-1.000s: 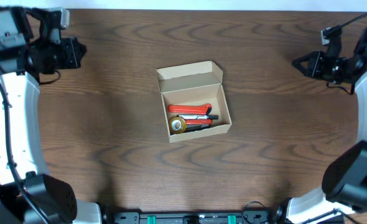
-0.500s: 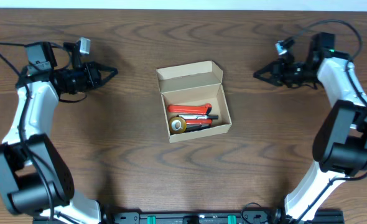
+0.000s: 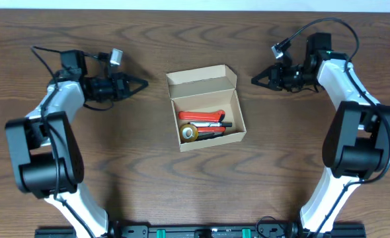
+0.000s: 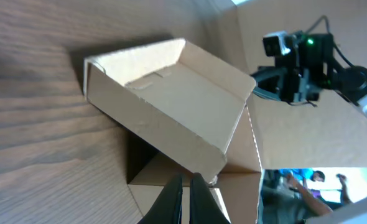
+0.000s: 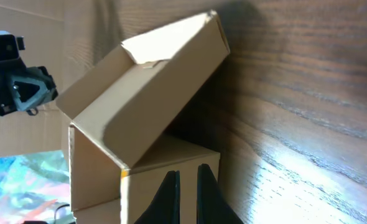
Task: Pack container
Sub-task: 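Bring both grippers to the box lid flaps on either side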
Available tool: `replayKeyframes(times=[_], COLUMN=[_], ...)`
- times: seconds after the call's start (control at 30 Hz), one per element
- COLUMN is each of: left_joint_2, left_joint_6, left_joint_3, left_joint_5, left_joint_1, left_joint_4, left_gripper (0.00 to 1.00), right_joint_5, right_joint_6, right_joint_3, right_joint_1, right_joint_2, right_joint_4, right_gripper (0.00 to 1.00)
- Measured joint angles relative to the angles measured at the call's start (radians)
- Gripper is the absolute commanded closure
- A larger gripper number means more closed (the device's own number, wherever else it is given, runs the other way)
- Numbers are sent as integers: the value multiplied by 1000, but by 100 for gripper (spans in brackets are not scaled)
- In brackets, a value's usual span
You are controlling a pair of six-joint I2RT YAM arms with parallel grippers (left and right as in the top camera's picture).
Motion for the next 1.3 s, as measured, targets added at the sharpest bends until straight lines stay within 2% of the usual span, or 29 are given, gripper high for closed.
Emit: replayKeyframes(times=[0.53,0.87,1.07,1.3], left_joint_2=[203,209,209,209], left_joint_6=[34,25,-21,-58], left_joint_3=[0,-1,-1,-1], left_joint_5=[65,71,63,44], left_joint_1=[-33,-63,-102,-125], left_joint_4=[40,112,195,220], left_gripper=[94,94,94,94], right_joint_5=[-14,-34,-41,-41], right_joint_6=[20,49,56,56], right_joint_3=[0,0,0,0], right_joint_1=[27,45,56,58], right_joint_2=[135,192,192,192], right_joint_4=[44,99,106,106], right_gripper=[99,99,99,99])
